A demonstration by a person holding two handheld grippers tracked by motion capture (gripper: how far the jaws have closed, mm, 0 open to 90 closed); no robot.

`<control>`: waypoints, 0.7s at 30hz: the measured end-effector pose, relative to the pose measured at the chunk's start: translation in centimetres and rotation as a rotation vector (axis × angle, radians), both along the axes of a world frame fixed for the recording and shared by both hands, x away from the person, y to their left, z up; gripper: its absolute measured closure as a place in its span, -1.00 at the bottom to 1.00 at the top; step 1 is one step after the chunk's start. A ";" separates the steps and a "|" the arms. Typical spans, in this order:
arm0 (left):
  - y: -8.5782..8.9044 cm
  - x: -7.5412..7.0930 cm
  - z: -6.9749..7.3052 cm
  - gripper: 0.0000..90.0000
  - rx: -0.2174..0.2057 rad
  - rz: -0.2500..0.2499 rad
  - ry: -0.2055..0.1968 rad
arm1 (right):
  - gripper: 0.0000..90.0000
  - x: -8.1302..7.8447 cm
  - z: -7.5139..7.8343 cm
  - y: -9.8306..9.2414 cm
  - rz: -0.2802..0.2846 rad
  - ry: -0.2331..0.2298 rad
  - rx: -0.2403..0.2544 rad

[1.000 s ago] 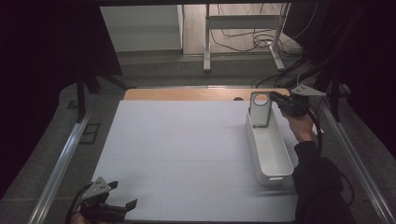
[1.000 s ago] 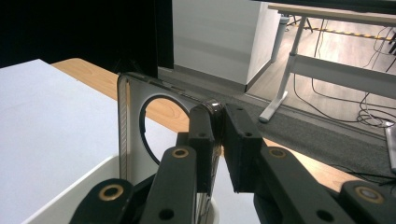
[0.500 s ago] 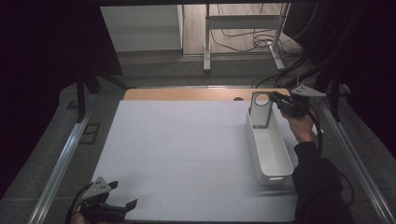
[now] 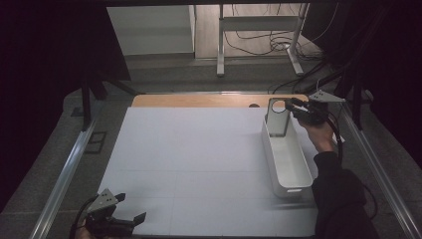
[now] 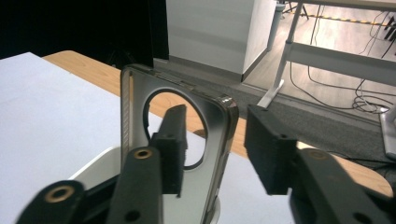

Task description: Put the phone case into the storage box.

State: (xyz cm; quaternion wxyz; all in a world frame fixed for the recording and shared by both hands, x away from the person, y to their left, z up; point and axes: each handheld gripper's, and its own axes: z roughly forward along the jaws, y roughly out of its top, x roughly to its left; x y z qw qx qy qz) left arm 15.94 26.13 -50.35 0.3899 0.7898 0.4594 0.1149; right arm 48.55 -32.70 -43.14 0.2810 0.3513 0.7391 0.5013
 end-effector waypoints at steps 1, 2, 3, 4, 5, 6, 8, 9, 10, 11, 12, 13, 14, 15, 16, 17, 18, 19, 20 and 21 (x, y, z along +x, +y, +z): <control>0.0 0.0 0.0 -0.99 -0.001 0.000 0.000 | 0.21 -0.1 0.1 0.1 -0.009 0.006 0.001; 0.0 0.0 0.0 -0.99 0.000 0.000 0.000 | 0.17 -0.2 0.1 0.1 -0.007 0.014 -0.003; 0.0 0.0 0.0 -0.99 -0.001 0.000 0.000 | 0.12 -0.3 0.2 0.2 -0.013 0.015 -0.014; 0.0 0.0 0.0 -0.99 -0.001 -0.001 0.000 | 0.06 -0.4 0.3 0.2 -0.017 0.019 -0.018; 0.0 0.0 0.0 -0.99 -0.003 -0.001 0.001 | 0.02 -0.5 0.4 0.2 -0.016 0.026 -0.015; 0.0 0.0 0.0 -0.99 -0.002 -0.001 0.001 | -0.01 -0.6 0.5 0.2 -0.016 0.033 -0.014; 0.0 0.0 0.0 -0.99 -0.006 0.003 0.002 | -0.07 -0.9 0.7 0.3 -0.020 0.042 -0.017; 0.0 0.0 0.0 -0.99 -0.006 0.003 0.001 | -0.13 -1.0 0.8 0.3 -0.022 0.052 -0.015; 0.1 0.0 0.0 -1.00 -0.007 0.004 0.001 | -0.16 -1.1 0.9 0.3 -0.023 0.061 -0.015; 0.1 0.0 0.0 -1.00 -0.008 0.003 -0.001 | -0.18 -1.1 0.9 0.3 -0.025 0.067 -0.014; 0.1 0.0 0.0 -1.00 -0.008 0.003 -0.001 | -0.18 -1.1 0.9 0.3 -0.025 0.067 -0.014; 0.1 0.0 0.0 -1.00 -0.010 0.005 -0.001 | -0.21 -1.3 1.0 0.3 -0.031 0.078 -0.017; 0.1 0.0 0.0 -1.00 -0.013 0.006 0.000 | -0.27 -1.5 1.1 0.3 -0.034 0.088 -0.018; 0.2 0.0 0.0 -1.00 -0.013 0.006 -0.002 | -0.29 -1.6 1.1 0.3 -0.037 0.096 -0.018; 0.2 0.0 0.0 -1.00 -0.013 0.006 -0.002 | -0.29 -1.6 1.1 0.3 -0.037 0.096 -0.018; 0.2 0.0 0.0 -1.00 -0.015 0.006 -0.001 | -0.32 -1.8 1.2 0.3 -0.039 0.108 -0.019; 0.2 0.0 0.0 -1.00 -0.016 0.006 -0.002 | -0.34 -2.0 1.3 0.4 -0.045 0.117 -0.019; 0.2 0.0 0.0 -1.00 -0.017 0.006 -0.002 | -0.35 -2.1 1.4 0.4 -0.048 0.123 -0.020; 0.2 0.0 0.0 -1.00 -0.017 0.006 -0.001 | -0.36 -2.3 1.5 0.5 -0.052 0.126 -0.022; 0.2 0.0 0.0 -1.00 -0.017 0.006 -0.001 | -0.37 -2.6 1.6 0.6 -0.055 0.130 -0.024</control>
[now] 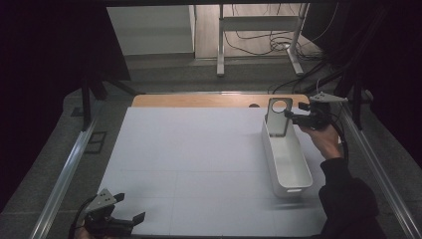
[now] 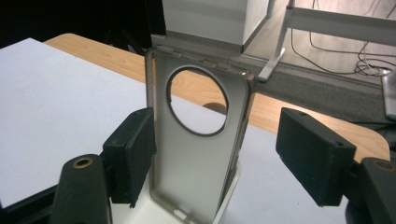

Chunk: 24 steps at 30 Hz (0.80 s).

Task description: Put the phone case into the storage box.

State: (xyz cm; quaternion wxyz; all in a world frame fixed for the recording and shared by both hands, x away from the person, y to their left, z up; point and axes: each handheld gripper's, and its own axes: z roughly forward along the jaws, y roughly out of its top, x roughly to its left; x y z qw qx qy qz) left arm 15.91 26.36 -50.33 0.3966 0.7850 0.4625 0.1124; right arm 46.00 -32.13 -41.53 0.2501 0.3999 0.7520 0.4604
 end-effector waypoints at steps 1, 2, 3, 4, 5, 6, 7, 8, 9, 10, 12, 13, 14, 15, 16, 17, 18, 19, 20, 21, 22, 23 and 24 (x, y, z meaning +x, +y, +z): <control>0.0 0.0 0.0 -1.00 -0.001 0.000 0.000 | -0.38 -0.2 0.1 0.1 0.002 0.010 0.001; 0.0 0.0 0.0 -1.00 -0.001 0.000 0.000 | -0.40 -0.5 0.1 0.2 0.001 0.015 -0.002; 0.0 0.0 0.0 -1.00 -0.004 0.002 0.000 | -0.41 -0.7 0.2 0.3 0.001 0.019 -0.004; 0.0 0.0 0.0 -1.00 -0.004 0.004 0.000 | -0.43 -0.9 0.2 0.4 0.004 0.028 -0.005; 0.0 0.0 0.0 -1.00 -0.007 0.007 0.000 | -0.44 -1.1 0.3 0.5 0.004 0.033 -0.011; 0.0 0.0 0.0 -1.00 -0.007 0.007 0.000 | -0.44 -1.1 0.3 0.5 0.004 0.033 -0.011; 0.1 0.0 0.0 -1.00 -0.005 0.010 -0.003 | -0.45 -1.3 0.3 0.5 0.003 0.037 -0.014; 0.1 -0.1 0.1 -1.00 -0.006 0.012 -0.004 | -0.47 -1.5 0.3 0.6 0.005 0.045 -0.012; 0.2 -0.1 0.0 -1.00 -0.010 0.018 -0.004 | -0.48 -1.7 0.4 0.6 0.003 0.050 -0.010; 0.2 -0.1 0.1 -1.00 -0.012 0.021 -0.003 | -0.50 -1.9 0.4 0.7 0.001 0.061 -0.007; 0.2 -0.1 0.1 -1.00 -0.011 0.026 -0.003 | -0.53 -2.3 0.5 0.9 0.011 0.070 -0.010; 0.2 -0.1 0.1 -1.00 -0.002 0.031 -0.005 | -0.54 -2.5 0.5 0.9 0.013 0.072 -0.014; 0.2 -0.1 0.1 -1.00 -0.002 0.031 -0.005 | -0.54 -2.5 0.5 0.9 0.013 0.072 -0.014; 0.2 -0.1 0.1 -1.00 0.003 0.040 -0.007 | -0.57 -2.7 0.5 1.0 0.015 0.074 -0.025; 0.3 -0.1 0.1 -1.00 0.000 0.039 -0.008 | -0.59 -3.0 0.5 1.1 0.017 0.079 -0.031; 0.3 -0.1 0.1 -1.00 0.000 0.039 -0.008 | -0.59 -3.3 0.5 1.1 0.017 0.085 -0.026; 0.3 -0.1 0.1 -1.00 0.004 0.034 -0.007 | -0.60 -3.5 0.5 1.1 0.016 0.091 -0.022; 0.2 -0.1 0.1 -1.00 0.005 0.033 -0.006 | -0.62 -3.7 0.5 1.0 0.015 0.095 -0.020; 0.2 -0.1 0.1 -1.00 0.008 0.031 -0.007 | -0.64 -3.8 0.6 1.1 0.017 0.103 -0.017; 0.1 -0.1 0.1 -1.00 0.006 0.029 -0.005 | -0.65 -4.1 0.6 1.1 0.018 0.107 -0.016; 0.1 -0.1 0.1 -1.00 0.010 0.026 -0.006 | -0.68 -4.4 0.6 1.2 0.015 0.111 -0.022; 0.1 -0.1 0.1 -1.00 0.011 0.026 -0.006 | -0.69 -4.7 0.6 1.3 0.010 0.113 -0.026; 0.1 -0.1 0.1 -1.00 0.011 0.026 -0.006 | -0.69 -4.9 0.7 1.4 0.007 0.113 -0.033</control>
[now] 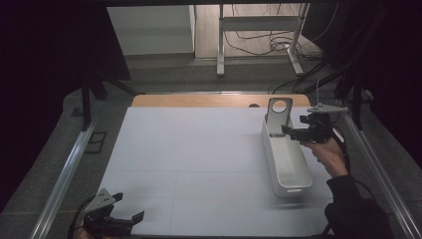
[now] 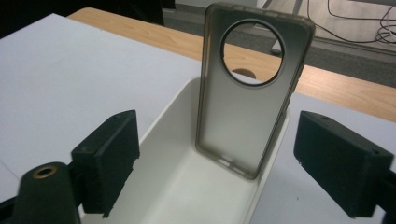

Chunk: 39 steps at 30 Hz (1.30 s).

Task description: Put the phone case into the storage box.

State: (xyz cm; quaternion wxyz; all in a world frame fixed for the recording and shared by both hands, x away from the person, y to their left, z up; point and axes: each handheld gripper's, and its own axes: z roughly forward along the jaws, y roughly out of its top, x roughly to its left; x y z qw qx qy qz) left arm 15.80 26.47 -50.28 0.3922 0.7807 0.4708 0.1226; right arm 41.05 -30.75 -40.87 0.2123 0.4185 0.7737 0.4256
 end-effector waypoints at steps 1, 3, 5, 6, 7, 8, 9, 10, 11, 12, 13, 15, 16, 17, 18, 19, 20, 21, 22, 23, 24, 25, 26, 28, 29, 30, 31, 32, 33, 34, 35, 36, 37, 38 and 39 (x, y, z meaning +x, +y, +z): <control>0.0 0.0 0.0 -1.00 0.001 -0.002 0.000 | -0.69 -0.4 0.1 0.1 -0.004 0.002 -0.001; 0.0 0.0 0.0 -1.00 0.001 -0.004 -0.001 | -0.69 -0.8 0.1 0.2 0.001 0.011 0.007; 0.0 0.0 0.0 -1.00 0.001 -0.005 -0.002 | -0.71 -1.3 0.2 0.4 0.002 0.028 -0.002; 0.0 0.0 0.0 -1.00 0.002 -0.005 -0.002 | -0.72 -1.5 0.2 0.5 0.001 0.032 -0.007; 0.0 0.0 0.0 -1.00 0.002 -0.005 -0.002 | -0.72 -1.5 0.2 0.5 0.001 0.032 -0.007; 0.0 0.0 0.0 -1.00 0.003 -0.006 -0.002 | -0.76 -2.2 0.3 0.8 0.003 0.041 -0.005; 0.0 0.0 0.0 -1.00 0.004 -0.007 -0.003 | -0.76 -2.2 0.3 0.8 0.003 0.041 -0.005; -0.1 -0.1 0.0 -1.00 0.005 -0.008 -0.002 | -0.80 -2.7 0.3 1.0 0.010 0.060 0.001; -0.1 -0.1 0.0 -1.00 0.004 -0.006 -0.001 | -0.81 -2.8 0.2 1.0 0.016 0.061 -0.003; 0.0 -0.1 0.0 -1.00 0.005 -0.007 -0.002 | -0.83 -3.0 0.2 1.2 0.017 0.069 -0.011; 0.0 -0.1 0.0 -1.00 0.005 -0.007 -0.002 | -0.83 -3.0 0.2 1.2 0.017 0.069 -0.011; -0.1 -0.1 0.0 -1.00 0.005 -0.007 0.000 | -0.86 -3.7 0.1 1.4 0.020 0.075 -0.017; -0.1 -0.1 0.0 -1.00 0.006 -0.008 -0.001 | -0.88 -3.9 0.1 1.5 0.018 0.076 -0.017; -0.1 -0.1 0.0 -1.00 0.005 -0.008 -0.001 | -0.89 -4.1 0.0 1.5 0.019 0.075 -0.016; -0.1 -0.1 0.0 -1.00 0.005 -0.008 -0.001 | -0.91 -4.2 0.0 1.5 0.018 0.074 -0.017; -0.1 -0.1 0.0 -1.00 0.005 -0.008 -0.001 | -0.92 -4.5 0.0 1.6 0.018 0.077 -0.017; -0.1 -0.1 0.0 -1.00 0.004 -0.008 -0.001 | -0.94 -4.7 0.0 1.7 0.019 0.082 -0.023; -0.1 -0.1 0.0 -1.00 0.004 -0.008 -0.001 | -0.94 -4.7 0.0 1.7 0.019 0.082 -0.023; -0.1 -0.1 0.0 -1.00 0.005 -0.009 -0.001 | -0.97 -5.0 0.0 1.8 0.021 0.088 -0.037; -0.1 -0.1 0.0 -1.00 0.005 -0.009 -0.001 | -0.97 -5.0 0.0 1.8 0.021 0.088 -0.037; -0.1 -0.1 0.0 -1.00 0.004 -0.010 -0.001 | -0.98 -5.4 0.1 1.9 0.016 0.085 -0.045; -0.1 -0.1 0.0 -1.00 0.004 -0.010 -0.001 | -0.98 -5.4 0.1 1.9 0.016 0.085 -0.045; -0.1 -0.1 0.0 -1.00 0.006 -0.011 0.000 | -0.99 -5.6 0.2 1.9 0.014 0.085 -0.045; -0.1 -0.1 0.0 -1.00 0.006 -0.010 0.001 | -1.00 -6.1 0.2 2.0 0.012 0.084 -0.048; -0.1 -0.1 0.0 -1.00 0.009 -0.008 0.001 | -1.00 -6.3 0.2 2.0 0.013 0.084 -0.049; -0.1 -0.1 0.0 -1.00 0.010 -0.006 0.002 | -1.00 -6.5 0.2 2.0 0.015 0.085 -0.051; -0.1 -0.1 0.0 -1.00 0.010 -0.005 0.002 | -1.00 -6.6 0.2 2.0 0.015 0.084 -0.055; -0.1 -0.1 0.0 -1.00 0.010 -0.005 0.002 | -1.00 -6.9 0.2 2.0 0.013 0.082 -0.057; -0.1 -0.1 0.0 -1.00 0.010 -0.005 0.001 | -1.00 -7.0 0.2 2.0 0.014 0.081 -0.059; -0.1 -0.1 0.0 -1.00 0.012 -0.005 0.001 | -1.00 -7.3 0.2 2.0 0.013 0.081 -0.061; -0.1 -0.1 0.0 -1.00 0.013 -0.008 -0.001 | -1.00 -7.5 0.2 2.0 0.013 0.081 -0.063; -0.2 -0.1 0.0 -1.00 0.017 -0.009 -0.002 | -1.00 -7.6 0.1 2.0 0.012 0.081 -0.061; -0.2 -0.1 0.0 -1.00 0.019 -0.010 -0.002 | -1.00 -7.8 0.1 2.0 0.016 0.084 -0.061; -0.2 -0.1 0.0 -1.00 0.020 -0.010 -0.002 | -1.00 -8.0 0.0 2.1 0.015 0.089 -0.062; -0.2 -0.1 0.0 -1.00 0.021 -0.011 -0.003 | -1.00 -8.1 0.0 2.2 0.015 0.091 -0.063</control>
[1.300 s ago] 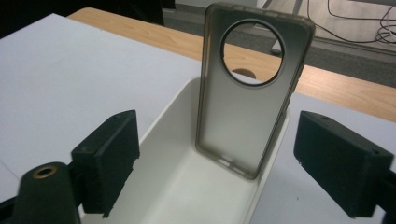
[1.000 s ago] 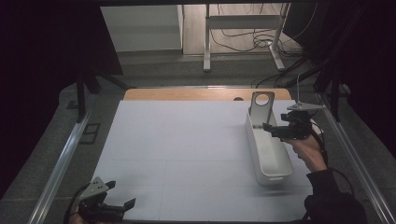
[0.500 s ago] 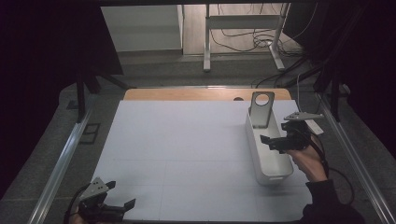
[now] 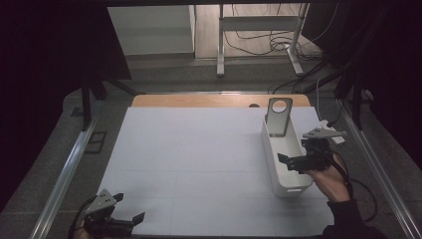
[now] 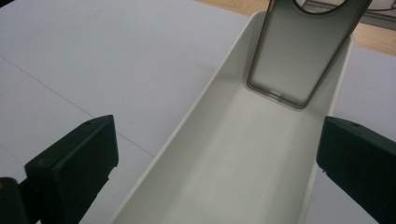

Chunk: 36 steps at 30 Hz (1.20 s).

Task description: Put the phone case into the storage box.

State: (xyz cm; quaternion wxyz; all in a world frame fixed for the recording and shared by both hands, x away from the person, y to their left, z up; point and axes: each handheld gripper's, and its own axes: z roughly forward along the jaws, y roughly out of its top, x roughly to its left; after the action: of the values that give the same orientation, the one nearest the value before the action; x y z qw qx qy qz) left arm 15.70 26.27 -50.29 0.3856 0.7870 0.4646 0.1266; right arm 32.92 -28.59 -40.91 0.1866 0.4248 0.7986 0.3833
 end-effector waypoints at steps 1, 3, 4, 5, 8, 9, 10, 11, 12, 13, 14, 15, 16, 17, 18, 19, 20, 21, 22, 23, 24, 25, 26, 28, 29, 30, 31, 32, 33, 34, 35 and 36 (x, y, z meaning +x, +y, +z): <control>0.0 0.0 0.0 -1.00 0.000 0.000 -0.001 | -1.00 -0.2 -0.1 0.1 0.001 0.001 -0.003; 0.0 0.0 0.0 -1.00 -0.001 0.000 -0.001 | -1.00 -0.4 -0.1 0.2 0.002 0.005 -0.005; 0.0 0.0 0.0 -1.00 -0.001 0.000 0.000 | -1.00 -0.6 -0.1 0.2 0.005 0.005 -0.008; 0.0 0.0 0.0 -1.00 -0.001 0.001 0.001 | -1.00 -0.8 -0.1 0.3 0.005 0.002 -0.010; 0.0 0.0 0.0 -1.00 -0.002 0.001 0.000 | -1.00 -1.4 0.0 0.4 0.009 0.002 -0.011; 0.0 0.0 0.0 -1.00 -0.002 0.001 0.000 | -1.00 -1.5 0.0 0.4 0.010 0.002 -0.011; 0.0 0.0 0.0 -1.00 -0.001 0.000 -0.001 | -1.00 -1.8 -0.1 0.4 0.012 0.004 -0.011; 0.0 0.0 0.0 -1.00 -0.001 0.000 -0.001 | -1.00 -1.9 -0.1 0.3 0.013 0.007 -0.013; 0.0 0.0 0.0 -1.00 -0.001 -0.001 -0.001 | -1.00 -2.2 -0.2 0.3 0.012 0.007 -0.014; 0.0 0.0 0.0 -1.00 -0.001 0.000 -0.001 | -1.00 -2.5 -0.2 0.3 0.009 0.007 -0.016; 0.0 0.0 0.0 -1.00 -0.001 0.000 -0.001 | -1.00 -2.5 -0.2 0.3 0.009 0.007 -0.016; 0.0 0.0 0.0 -1.00 -0.002 -0.001 0.001 | -1.00 -2.7 -0.3 0.3 0.010 0.009 -0.015; 0.0 0.0 0.0 -1.00 -0.001 0.000 0.000 | -1.00 -3.0 -0.5 0.2 0.010 0.015 -0.015; 0.0 0.0 0.0 -1.00 -0.001 0.000 0.000 | -1.00 -3.2 -0.6 0.1 0.008 0.018 -0.016; 0.0 0.0 0.0 -1.00 -0.002 0.001 0.001 | -1.00 -3.3 -0.6 0.1 0.005 0.018 -0.020; 0.0 0.0 0.0 -1.00 -0.003 0.001 0.001 | -1.00 -3.5 -0.7 0.0 0.002 0.018 -0.024; 0.0 0.0 0.0 -1.00 -0.003 0.001 0.002 | -1.00 -3.6 -0.8 -0.1 -0.003 0.019 -0.026; 0.0 0.0 0.0 -1.00 -0.003 0.001 0.001 | -1.00 -3.7 -0.9 -0.1 -0.005 0.017 -0.027; 0.0 0.0 0.0 -1.00 -0.004 0.001 0.001 | -1.00 -3.9 -0.9 -0.2 -0.010 0.019 -0.029; 0.1 0.0 0.0 -1.00 -0.005 0.001 0.001 | -1.00 -4.1 -1.0 -0.3 -0.015 0.023 -0.030; 0.1 0.0 0.0 -1.00 -0.005 0.001 0.001 | -1.00 -4.3 -1.1 -0.4 -0.020 0.022 -0.034; 0.1 0.0 0.0 -1.00 -0.006 0.002 0.001 | -1.00 -4.5 -1.2 -0.5 -0.023 0.022 -0.033; 0.1 0.0 0.0 -1.00 -0.006 0.002 0.001 | -1.00 -4.5 -1.2 -0.5 -0.023 0.022 -0.033; 0.1 0.0 0.0 -1.00 -0.010 0.004 0.005 | -1.00 -5.0 -1.4 -0.8 -0.030 0.026 -0.031; 0.1 0.0 0.0 -1.00 -0.012 0.004 0.005 | -1.00 -5.4 -1.5 -1.0 -0.037 0.029 -0.035; 0.1 0.0 0.0 -1.00 -0.011 0.005 0.005 | -1.00 -5.4 -1.5 -1.0 -0.037 0.029 -0.035; 0.1 0.0 0.0 -1.00 -0.011 0.007 0.005 | -1.00 -5.8 -1.6 -1.2 -0.042 0.028 -0.031; 0.1 0.0 0.0 -1.00 -0.012 0.008 0.005 | -1.00 -6.0 -1.6 -1.3 -0.045 0.028 -0.027; 0.1 0.0 0.0 -1.00 -0.012 0.008 0.005 | -1.00 -6.2 -1.6 -1.4 -0.047 0.027 -0.023; 0.1 0.0 0.0 -1.00 -0.012 0.008 0.005 | -1.00 -6.5 -1.6 -1.5 -0.047 0.023 -0.017; 0.1 0.0 0.0 -1.00 -0.012 0.009 0.005 | -1.00 -6.6 -1.6 -1.6 -0.047 0.022 -0.013; 0.1 0.0 0.0 -1.00 -0.012 0.009 0.005 | -1.00 -6.6 -1.6 -1.6 -0.047 0.022 -0.013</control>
State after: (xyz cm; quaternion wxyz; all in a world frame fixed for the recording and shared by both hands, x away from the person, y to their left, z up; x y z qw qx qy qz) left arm 15.71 26.39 -50.30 0.3886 0.7830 0.4698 0.1234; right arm 26.27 -30.16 -42.52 0.1897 0.4465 0.7929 0.3688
